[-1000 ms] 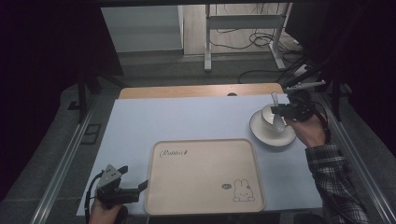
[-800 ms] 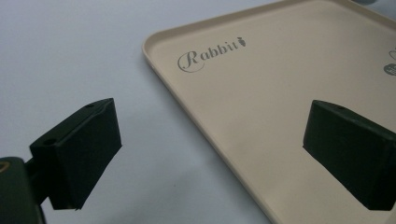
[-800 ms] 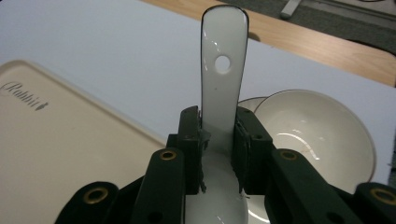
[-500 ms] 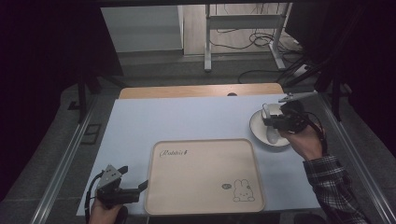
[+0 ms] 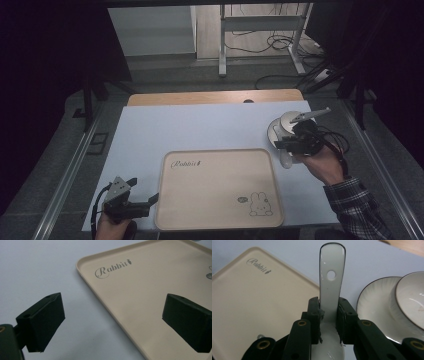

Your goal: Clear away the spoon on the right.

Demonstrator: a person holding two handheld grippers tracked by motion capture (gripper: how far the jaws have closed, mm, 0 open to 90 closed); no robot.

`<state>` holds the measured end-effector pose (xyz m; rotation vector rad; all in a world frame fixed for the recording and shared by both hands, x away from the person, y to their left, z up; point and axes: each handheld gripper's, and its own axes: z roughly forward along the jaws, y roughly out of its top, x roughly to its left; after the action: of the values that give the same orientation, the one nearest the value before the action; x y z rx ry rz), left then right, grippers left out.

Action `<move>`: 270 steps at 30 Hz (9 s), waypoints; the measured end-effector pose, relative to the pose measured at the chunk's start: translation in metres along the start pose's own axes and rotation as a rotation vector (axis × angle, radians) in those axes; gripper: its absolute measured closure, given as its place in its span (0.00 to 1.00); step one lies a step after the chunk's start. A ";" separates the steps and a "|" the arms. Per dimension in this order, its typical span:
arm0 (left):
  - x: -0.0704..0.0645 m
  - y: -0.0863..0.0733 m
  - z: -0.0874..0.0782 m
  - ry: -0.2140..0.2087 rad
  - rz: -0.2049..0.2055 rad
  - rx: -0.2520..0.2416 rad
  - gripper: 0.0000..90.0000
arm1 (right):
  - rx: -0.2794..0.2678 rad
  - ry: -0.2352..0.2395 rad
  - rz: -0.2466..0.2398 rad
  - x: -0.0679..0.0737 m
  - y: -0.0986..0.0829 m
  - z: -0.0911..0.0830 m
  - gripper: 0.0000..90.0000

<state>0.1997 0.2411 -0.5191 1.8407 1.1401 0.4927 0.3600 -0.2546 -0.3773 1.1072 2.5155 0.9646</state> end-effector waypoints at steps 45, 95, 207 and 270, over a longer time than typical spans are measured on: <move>-0.001 0.000 0.000 0.003 0.012 0.004 0.04 | 0.304 0.118 -0.058 0.057 -0.049 0.101 0.82; -0.003 0.000 0.001 0.008 0.029 0.010 0.05 | 0.104 0.059 -0.123 0.064 -0.075 0.108 1.00; -0.001 0.001 0.002 -0.019 0.021 0.016 0.06 | -0.144 -0.049 -0.094 0.058 -0.094 0.041 0.21; -0.001 0.001 0.002 -0.020 0.018 0.018 0.06 | -0.170 -0.141 0.025 0.057 -0.164 -0.008 0.00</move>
<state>0.2011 0.2388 -0.5198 1.8690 1.1191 0.4747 0.2232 -0.2990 -0.4756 1.1152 2.2681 1.0466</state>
